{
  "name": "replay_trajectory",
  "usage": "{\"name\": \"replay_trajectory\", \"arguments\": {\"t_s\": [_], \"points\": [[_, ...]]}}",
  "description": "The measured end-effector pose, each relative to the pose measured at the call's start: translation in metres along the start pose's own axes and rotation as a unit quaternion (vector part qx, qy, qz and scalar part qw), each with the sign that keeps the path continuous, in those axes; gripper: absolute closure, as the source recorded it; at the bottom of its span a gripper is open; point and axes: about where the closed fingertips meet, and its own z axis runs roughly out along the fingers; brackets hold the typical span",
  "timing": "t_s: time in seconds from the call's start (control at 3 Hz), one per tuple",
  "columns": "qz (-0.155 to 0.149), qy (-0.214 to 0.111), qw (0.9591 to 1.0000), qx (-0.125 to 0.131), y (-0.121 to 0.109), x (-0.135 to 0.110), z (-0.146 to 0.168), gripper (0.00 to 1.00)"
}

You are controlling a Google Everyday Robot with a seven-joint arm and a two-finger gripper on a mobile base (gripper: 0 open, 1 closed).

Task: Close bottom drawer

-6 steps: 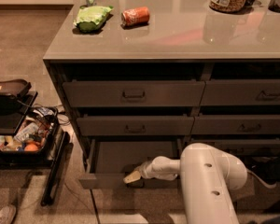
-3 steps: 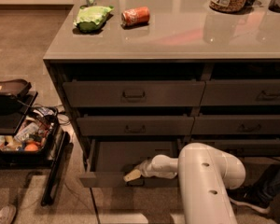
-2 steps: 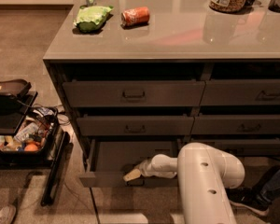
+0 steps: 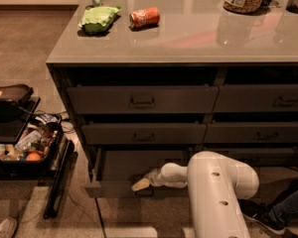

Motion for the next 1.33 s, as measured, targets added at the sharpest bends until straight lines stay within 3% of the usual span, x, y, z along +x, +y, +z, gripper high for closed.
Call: {"name": "replay_trajectory", "arguments": {"t_s": [0.67,1.33], "points": [[0.007,-0.003,1.0000,0.006,-0.0084,-0.0085,0.0032,1.00],[0.007,-0.003,1.0000,0.006,-0.0084,-0.0084,0.0032,0.58]]}}
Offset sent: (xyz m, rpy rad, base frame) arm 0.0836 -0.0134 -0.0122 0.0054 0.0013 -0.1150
